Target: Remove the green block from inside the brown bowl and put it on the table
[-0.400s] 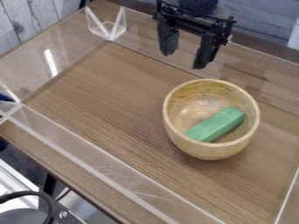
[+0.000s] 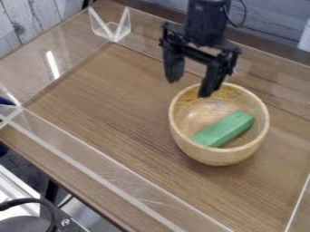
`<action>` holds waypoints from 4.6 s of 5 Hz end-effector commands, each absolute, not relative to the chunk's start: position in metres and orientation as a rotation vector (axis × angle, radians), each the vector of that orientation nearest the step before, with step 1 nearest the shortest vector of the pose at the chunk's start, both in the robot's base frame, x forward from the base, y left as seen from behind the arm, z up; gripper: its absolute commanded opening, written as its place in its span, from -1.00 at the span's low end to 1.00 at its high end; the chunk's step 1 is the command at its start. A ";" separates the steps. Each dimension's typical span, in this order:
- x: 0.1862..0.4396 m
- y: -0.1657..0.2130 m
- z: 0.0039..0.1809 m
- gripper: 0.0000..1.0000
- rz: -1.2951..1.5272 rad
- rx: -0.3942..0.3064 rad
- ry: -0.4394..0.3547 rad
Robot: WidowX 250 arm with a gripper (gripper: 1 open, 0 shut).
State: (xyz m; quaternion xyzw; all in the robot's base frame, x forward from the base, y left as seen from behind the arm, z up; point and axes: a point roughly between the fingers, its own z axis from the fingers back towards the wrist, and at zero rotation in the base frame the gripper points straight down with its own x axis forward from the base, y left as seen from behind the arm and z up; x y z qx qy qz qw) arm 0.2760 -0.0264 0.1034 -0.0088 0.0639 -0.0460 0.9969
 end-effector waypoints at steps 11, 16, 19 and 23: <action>0.298 -0.074 0.083 1.00 -0.279 -0.039 -0.124; 0.300 -0.074 0.071 1.00 -0.292 -0.039 -0.133; 0.299 -0.075 0.067 1.00 -0.294 -0.038 -0.133; 0.301 -0.075 0.048 1.00 -0.293 -0.033 -0.097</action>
